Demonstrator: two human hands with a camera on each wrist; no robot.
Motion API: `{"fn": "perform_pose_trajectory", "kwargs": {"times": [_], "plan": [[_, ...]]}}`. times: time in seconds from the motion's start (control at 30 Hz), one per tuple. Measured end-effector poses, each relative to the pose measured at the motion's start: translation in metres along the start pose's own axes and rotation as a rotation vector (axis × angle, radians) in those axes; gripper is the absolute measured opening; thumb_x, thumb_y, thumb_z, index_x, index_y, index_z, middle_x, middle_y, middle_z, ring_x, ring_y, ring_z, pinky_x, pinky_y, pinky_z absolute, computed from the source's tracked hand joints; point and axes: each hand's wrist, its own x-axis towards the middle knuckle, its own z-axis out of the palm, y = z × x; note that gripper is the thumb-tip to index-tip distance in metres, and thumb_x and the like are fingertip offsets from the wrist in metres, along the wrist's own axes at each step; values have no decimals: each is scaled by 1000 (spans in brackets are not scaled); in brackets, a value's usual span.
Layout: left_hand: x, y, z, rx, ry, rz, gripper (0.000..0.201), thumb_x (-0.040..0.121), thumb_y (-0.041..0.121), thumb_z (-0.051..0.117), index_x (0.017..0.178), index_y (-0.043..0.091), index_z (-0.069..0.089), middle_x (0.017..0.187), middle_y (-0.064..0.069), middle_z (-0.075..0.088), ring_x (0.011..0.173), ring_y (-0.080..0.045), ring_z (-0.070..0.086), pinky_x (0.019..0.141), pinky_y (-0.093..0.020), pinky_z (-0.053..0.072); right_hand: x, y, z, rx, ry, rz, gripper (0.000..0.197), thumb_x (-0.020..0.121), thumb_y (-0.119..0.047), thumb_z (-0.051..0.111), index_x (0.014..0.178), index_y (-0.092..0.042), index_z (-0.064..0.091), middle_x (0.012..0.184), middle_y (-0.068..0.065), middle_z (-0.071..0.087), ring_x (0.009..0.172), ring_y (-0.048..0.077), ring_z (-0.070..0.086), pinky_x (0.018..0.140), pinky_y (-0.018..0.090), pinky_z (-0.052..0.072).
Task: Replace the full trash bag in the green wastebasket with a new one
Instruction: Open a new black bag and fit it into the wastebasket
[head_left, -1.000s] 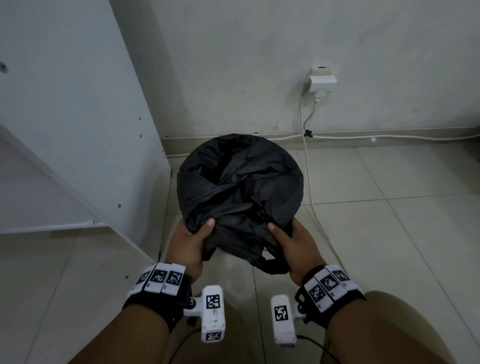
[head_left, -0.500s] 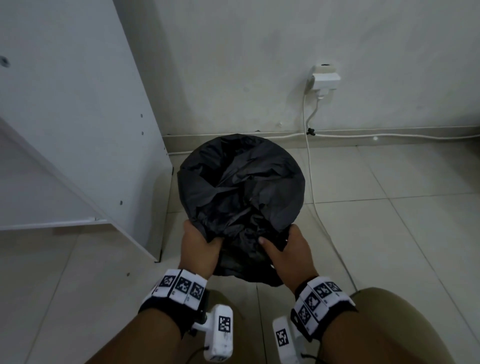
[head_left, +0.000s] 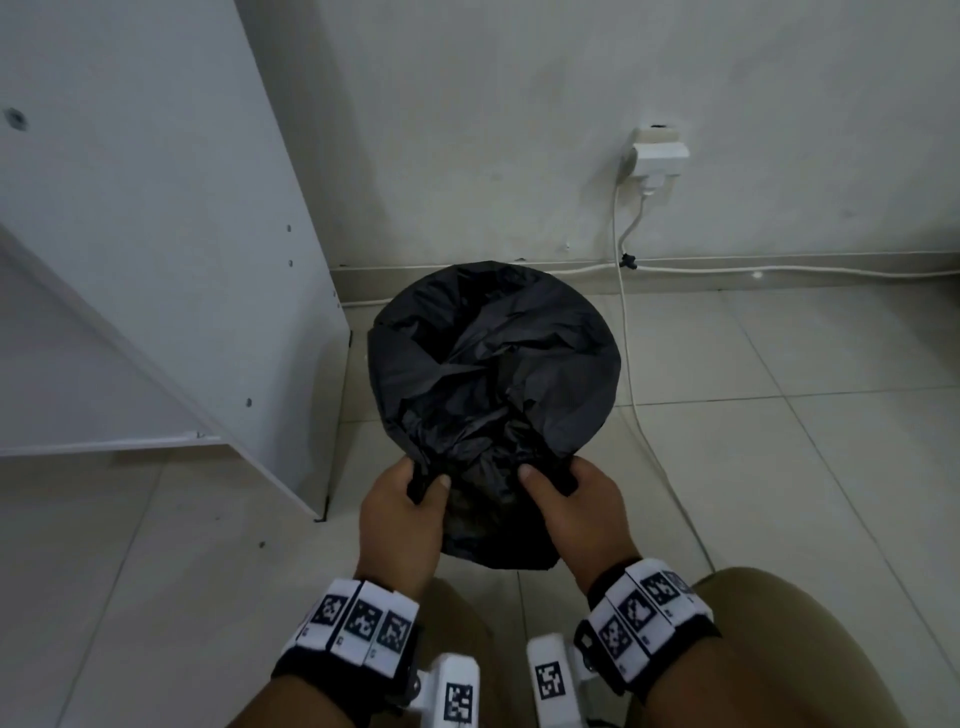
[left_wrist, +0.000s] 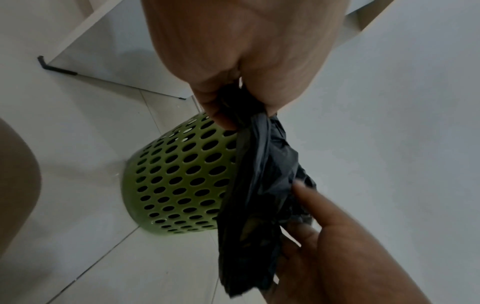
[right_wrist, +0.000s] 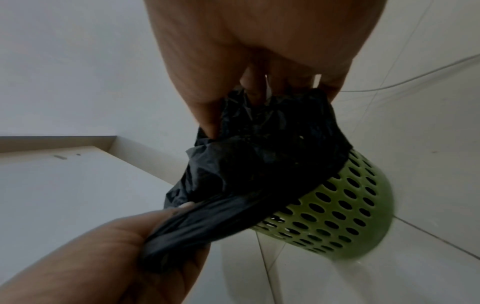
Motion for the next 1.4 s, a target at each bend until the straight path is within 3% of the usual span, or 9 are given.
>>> {"fn": "perform_pose_trajectory", "kwargs": {"times": [0.17, 0.33, 0.53, 0.67, 0.83, 1.03, 1.17, 1.27, 1.4], "plan": [[-12, -2, 7, 38, 18, -15, 16, 91, 21, 68, 106, 22, 73, 96, 8, 73, 89, -6, 67, 79, -30, 56, -8, -5, 9, -93, 34, 45, 18, 76, -37, 77, 79, -21, 68, 74, -12, 67, 71, 3, 63, 57, 12, 43], [-12, 1, 11, 12, 23, -86, 23, 86, 18, 74, 67, 24, 63, 69, 7, 68, 67, -7, 62, 57, -19, 46, 0, -3, 18, -191, 149, 113, 31, 82, -21, 67, 61, -13, 46, 60, 1, 53, 58, 16, 51, 47, 21, 29], [-5, 9, 12, 25, -67, -81, 19, 88, 21, 70, 72, 11, 68, 70, -1, 69, 67, -9, 65, 58, -26, 49, -5, 1, 27, 4, 118, 106, 13, 82, -14, 64, 74, -4, 65, 70, 9, 68, 70, 25, 66, 64, 38, 55], [1, 14, 10, 27, -168, -21, 13, 92, 14, 67, 79, 16, 70, 76, 3, 69, 69, 2, 62, 57, -10, 41, -5, -8, 19, 123, -24, 93, 13, 83, -28, 71, 78, -17, 74, 75, -2, 74, 75, 13, 71, 71, 35, 59], [16, 15, 11, 25, -221, -41, 17, 91, 12, 65, 81, -2, 67, 80, -16, 70, 78, -26, 66, 63, -31, 47, 12, -6, 19, -64, 47, 39, 21, 76, -33, 78, 71, -14, 74, 67, -1, 72, 66, 13, 68, 65, 37, 58], [28, 23, 19, -122, -207, -143, 22, 79, 16, 65, 69, -4, 65, 71, -26, 66, 63, -34, 61, 67, -46, 54, 27, -7, 32, 3, 114, 65, 22, 69, -30, 71, 58, -11, 67, 55, 4, 67, 59, 27, 68, 57, 47, 59], [32, 27, 26, -270, -223, -243, 22, 74, 16, 66, 80, -3, 73, 83, -30, 70, 75, -36, 68, 80, -59, 57, 29, -11, 35, 31, 78, 42, 25, 78, -19, 68, 60, -3, 64, 57, 10, 65, 55, 21, 57, 57, 37, 51], [30, 36, 27, -466, -262, -336, 19, 87, -5, 58, 99, -6, 73, 96, -27, 73, 90, -36, 72, 88, -49, 59, 25, -20, 35, 114, -24, 66, 27, 83, -19, 65, 64, 0, 62, 58, 5, 60, 57, 15, 51, 57, 32, 42], [26, 39, 30, -694, -317, -417, 36, 92, -15, 42, 113, -4, 68, 105, -20, 75, 97, -28, 73, 79, -31, 60, 22, -23, 34, 96, -150, 6, 12, 82, -25, 73, 85, -13, 75, 81, 0, 75, 79, 12, 69, 71, 27, 55]]}}
